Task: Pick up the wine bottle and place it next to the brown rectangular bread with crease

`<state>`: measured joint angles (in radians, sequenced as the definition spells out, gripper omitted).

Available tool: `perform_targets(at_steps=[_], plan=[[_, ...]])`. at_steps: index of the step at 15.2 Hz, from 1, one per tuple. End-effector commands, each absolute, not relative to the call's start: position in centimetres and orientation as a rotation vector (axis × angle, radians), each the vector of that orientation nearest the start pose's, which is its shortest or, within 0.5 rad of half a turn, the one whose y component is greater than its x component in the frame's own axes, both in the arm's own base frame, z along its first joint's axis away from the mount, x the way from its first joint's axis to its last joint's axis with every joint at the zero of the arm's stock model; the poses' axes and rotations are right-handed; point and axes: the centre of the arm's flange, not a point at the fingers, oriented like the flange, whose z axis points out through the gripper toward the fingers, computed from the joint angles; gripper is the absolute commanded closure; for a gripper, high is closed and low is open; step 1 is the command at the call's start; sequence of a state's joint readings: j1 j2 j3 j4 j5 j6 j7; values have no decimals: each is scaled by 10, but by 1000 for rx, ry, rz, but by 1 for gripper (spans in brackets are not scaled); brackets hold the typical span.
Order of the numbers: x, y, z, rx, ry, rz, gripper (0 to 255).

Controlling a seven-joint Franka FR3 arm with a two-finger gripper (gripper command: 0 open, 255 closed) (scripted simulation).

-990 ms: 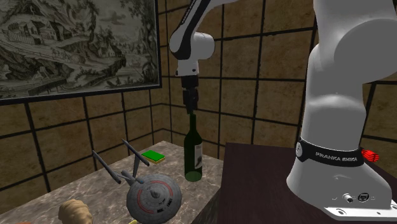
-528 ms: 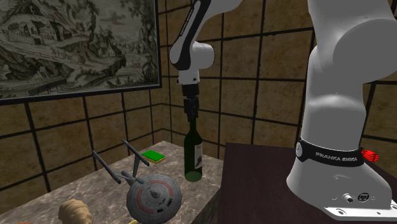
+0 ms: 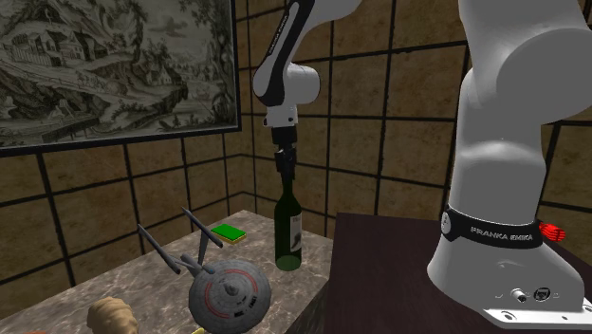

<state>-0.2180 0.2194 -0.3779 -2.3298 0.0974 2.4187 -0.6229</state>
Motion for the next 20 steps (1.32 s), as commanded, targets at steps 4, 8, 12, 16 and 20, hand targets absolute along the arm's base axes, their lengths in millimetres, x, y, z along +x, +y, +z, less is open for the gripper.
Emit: perform_targets(at_steps=[4, 8, 12, 16, 20], plan=[[418, -287, 241, -3089, 71, 160, 255], [418, -287, 241, -3089, 71, 160, 255], [418, -287, 257, -3089, 71, 160, 255], [418, -287, 278, -3089, 71, 160, 255], [418, -287, 299, -3089, 71, 160, 255]])
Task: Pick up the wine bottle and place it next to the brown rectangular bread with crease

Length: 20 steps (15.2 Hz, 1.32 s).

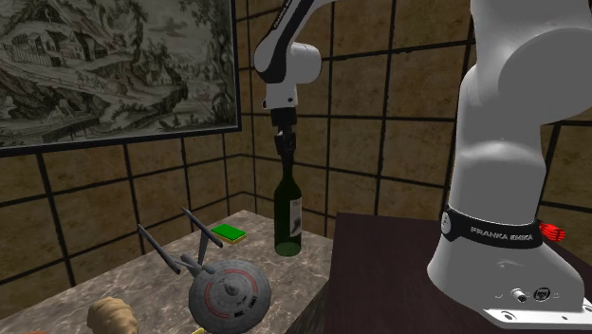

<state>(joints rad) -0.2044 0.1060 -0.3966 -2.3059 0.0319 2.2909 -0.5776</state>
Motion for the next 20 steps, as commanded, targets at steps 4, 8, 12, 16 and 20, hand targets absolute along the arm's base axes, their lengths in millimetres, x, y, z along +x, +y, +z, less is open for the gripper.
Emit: perform_targets(at_steps=[4, 8, 12, 16, 20], plan=[[418, -287, 320, -3089, 71, 160, 255], [418, -287, 342, -3089, 71, 160, 255], [418, -287, 363, -3089, 71, 160, 255], [418, -287, 384, -3089, 71, 160, 255], [418, -287, 405, -3089, 71, 160, 255]])
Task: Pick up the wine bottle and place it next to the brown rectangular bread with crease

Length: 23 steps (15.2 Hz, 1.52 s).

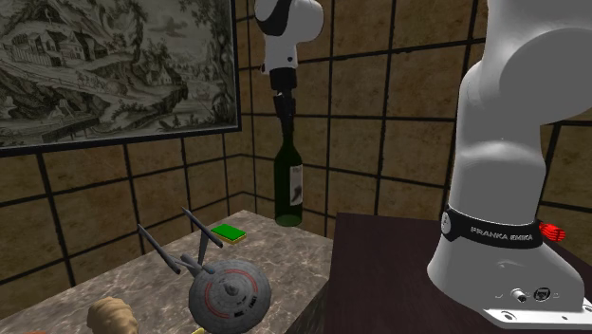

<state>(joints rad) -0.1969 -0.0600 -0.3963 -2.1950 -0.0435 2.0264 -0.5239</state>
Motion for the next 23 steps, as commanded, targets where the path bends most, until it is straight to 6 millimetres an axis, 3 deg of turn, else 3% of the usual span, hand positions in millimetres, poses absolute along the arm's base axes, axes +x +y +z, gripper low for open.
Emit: perform_targets(at_steps=[1, 23], plan=[[418, -287, 410, -3089, 71, 160, 255], [418, -287, 526, -3089, 71, 160, 255]])
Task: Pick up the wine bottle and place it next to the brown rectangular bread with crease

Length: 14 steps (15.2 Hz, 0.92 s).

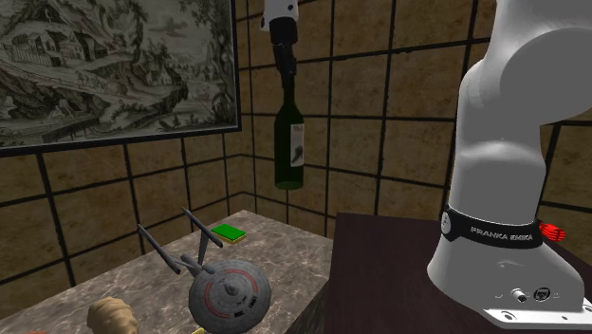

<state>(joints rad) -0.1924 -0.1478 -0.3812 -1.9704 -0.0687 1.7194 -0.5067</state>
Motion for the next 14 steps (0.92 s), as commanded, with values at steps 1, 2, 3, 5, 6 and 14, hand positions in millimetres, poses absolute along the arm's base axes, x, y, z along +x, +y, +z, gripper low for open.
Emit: perform_targets(at_steps=[1, 2, 3, 5, 6, 14], plan=[[418, -287, 532, -3089, 71, 160, 255], [418, -287, 537, -3089, 71, 160, 255], [418, -287, 542, -3089, 71, 160, 255], [418, -287, 553, -3089, 71, 160, 255], [418, -287, 558, -3089, 71, 160, 255], [418, -287, 600, -3089, 71, 160, 255]])
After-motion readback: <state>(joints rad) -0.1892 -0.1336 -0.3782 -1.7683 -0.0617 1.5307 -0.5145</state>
